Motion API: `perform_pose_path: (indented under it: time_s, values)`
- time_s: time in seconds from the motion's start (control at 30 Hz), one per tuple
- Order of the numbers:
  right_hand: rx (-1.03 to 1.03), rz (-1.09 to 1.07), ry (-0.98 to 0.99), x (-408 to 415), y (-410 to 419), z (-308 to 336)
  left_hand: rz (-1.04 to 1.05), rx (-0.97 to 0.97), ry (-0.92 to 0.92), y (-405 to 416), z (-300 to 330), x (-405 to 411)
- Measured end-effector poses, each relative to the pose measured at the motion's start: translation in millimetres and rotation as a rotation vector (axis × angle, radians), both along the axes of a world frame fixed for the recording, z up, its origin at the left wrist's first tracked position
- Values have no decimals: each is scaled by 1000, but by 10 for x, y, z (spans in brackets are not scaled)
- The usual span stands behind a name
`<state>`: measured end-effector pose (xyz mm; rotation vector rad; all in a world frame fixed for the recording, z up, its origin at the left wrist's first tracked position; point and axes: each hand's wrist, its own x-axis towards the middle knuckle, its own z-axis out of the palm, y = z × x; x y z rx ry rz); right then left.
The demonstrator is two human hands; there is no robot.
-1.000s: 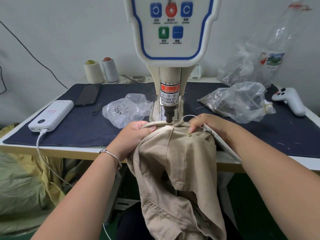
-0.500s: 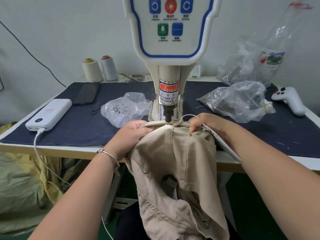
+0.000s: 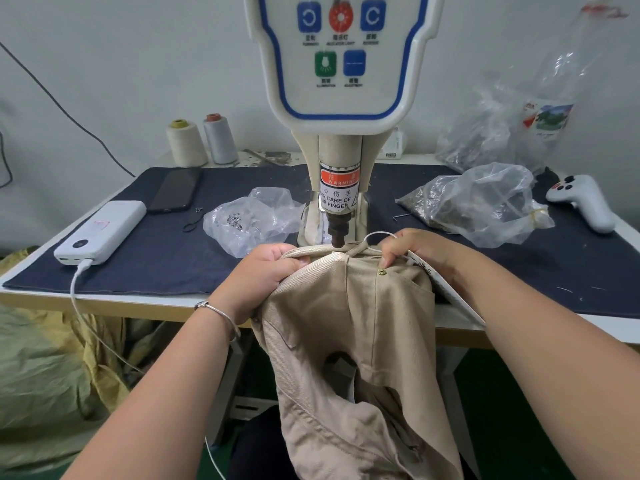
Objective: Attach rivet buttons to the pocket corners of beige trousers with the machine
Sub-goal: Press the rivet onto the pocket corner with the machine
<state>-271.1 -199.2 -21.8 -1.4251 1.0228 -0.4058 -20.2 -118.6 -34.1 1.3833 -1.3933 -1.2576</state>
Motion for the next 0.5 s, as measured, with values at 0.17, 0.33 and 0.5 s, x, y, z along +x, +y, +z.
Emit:
perform_pose_path:
  time_s: [0.17, 0.33, 0.5]
  values:
    - [18, -6, 18, 6, 5, 9, -8, -3, -7, -3, -9, 16]
    - [10, -8, 40, 3, -8, -5, 7, -4, -9, -5, -13, 17]
    - [-1, -7, 48, 8, -1, 2, 7, -11, -27, -1, -8, 14]
